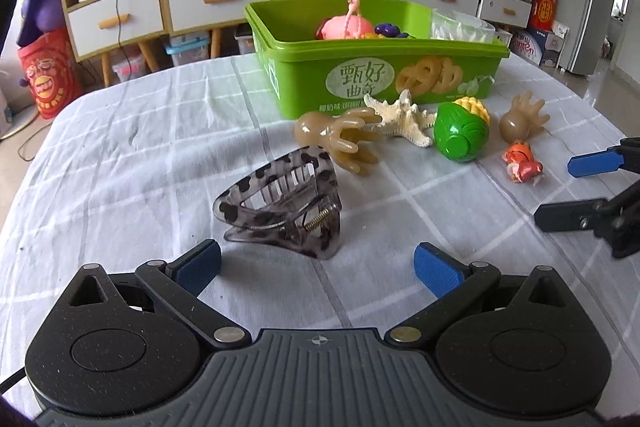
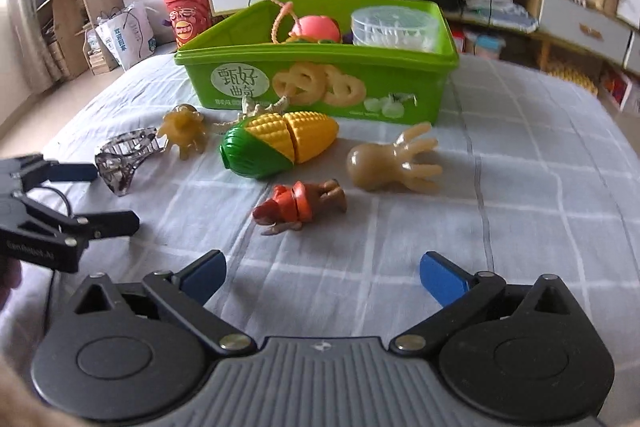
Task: Organize rigid objects
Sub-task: 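Grasp the grey leopard-print hair clip with the left tool while the right tool grasps the orange figure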
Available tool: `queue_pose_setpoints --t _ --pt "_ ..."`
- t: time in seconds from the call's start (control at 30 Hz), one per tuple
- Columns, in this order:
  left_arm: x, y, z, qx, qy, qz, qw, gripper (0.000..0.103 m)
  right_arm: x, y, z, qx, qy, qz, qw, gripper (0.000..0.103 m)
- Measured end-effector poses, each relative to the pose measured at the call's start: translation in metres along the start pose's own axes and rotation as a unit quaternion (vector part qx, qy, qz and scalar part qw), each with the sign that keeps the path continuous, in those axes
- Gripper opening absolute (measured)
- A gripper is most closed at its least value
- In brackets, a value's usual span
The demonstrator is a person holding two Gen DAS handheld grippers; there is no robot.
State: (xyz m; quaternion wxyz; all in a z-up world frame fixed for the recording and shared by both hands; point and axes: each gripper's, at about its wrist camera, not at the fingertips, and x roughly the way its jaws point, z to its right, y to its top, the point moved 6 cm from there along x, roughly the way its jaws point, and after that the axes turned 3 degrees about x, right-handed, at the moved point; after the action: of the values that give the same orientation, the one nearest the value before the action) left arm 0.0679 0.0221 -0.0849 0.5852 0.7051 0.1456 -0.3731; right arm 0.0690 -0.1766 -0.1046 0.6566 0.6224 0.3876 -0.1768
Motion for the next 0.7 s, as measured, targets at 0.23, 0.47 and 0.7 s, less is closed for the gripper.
queue_pose_setpoints --t 0.23,0.47,0.7 --pt "0.009 0.008 -0.002 -0.006 0.003 0.001 1.0000 0.101 0.009 0.004 -0.006 -0.016 -0.008 0.020 1.000 0.093" --pt "0.014 0.015 -0.005 -0.025 0.015 0.002 0.9996 0.098 0.015 0.010 -0.008 -0.011 -0.017 0.025 0.999 0.093" --pt "0.012 0.019 -0.009 -0.039 0.023 0.004 0.9990 0.086 0.017 0.014 -0.011 -0.011 -0.020 0.020 1.000 0.089"
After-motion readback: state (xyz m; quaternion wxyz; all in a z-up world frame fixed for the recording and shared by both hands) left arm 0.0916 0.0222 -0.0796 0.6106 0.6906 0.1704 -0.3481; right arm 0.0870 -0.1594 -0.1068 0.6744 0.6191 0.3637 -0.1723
